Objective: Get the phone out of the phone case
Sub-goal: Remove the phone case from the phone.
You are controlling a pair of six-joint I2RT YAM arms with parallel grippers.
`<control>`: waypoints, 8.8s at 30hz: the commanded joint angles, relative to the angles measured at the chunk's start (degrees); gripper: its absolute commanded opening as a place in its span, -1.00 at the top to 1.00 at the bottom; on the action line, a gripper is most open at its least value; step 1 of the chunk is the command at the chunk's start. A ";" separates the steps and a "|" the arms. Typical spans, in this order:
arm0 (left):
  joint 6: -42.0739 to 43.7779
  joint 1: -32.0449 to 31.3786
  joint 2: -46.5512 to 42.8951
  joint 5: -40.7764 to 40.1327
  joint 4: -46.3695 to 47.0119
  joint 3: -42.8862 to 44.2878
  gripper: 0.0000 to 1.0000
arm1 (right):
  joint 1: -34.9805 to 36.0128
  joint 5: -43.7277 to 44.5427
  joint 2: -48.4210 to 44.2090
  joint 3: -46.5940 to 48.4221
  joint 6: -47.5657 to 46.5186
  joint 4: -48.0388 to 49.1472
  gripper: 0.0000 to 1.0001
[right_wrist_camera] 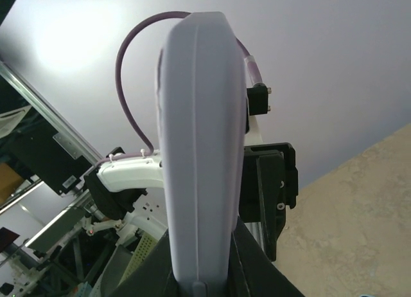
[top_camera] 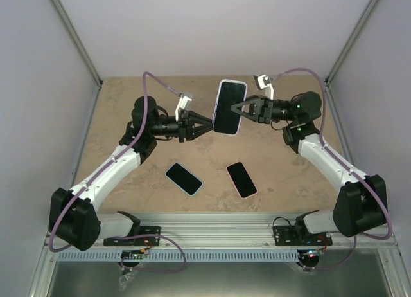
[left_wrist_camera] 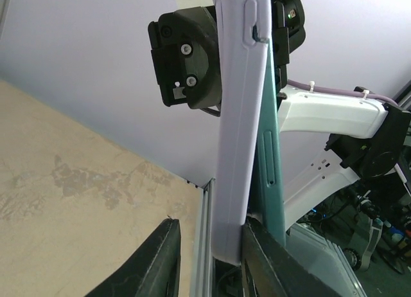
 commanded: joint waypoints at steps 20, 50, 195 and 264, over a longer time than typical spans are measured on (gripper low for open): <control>-15.51 0.95 1.76 0.64 18.84 -2.14 0.22 | 7.85 -6.99 -2.61 -2.35 -10.46 -8.41 0.99; -17.05 -0.19 1.20 -0.36 20.16 -5.77 0.88 | 5.44 5.52 0.72 6.10 -34.77 -41.75 0.78; -25.28 3.24 6.60 -27.78 -3.90 -4.26 1.00 | 27.67 89.59 7.41 11.73 -109.15 -46.74 0.99; -17.72 3.15 6.78 -31.31 -8.02 -2.70 1.00 | 23.29 87.78 -1.77 21.29 -105.49 -59.53 0.99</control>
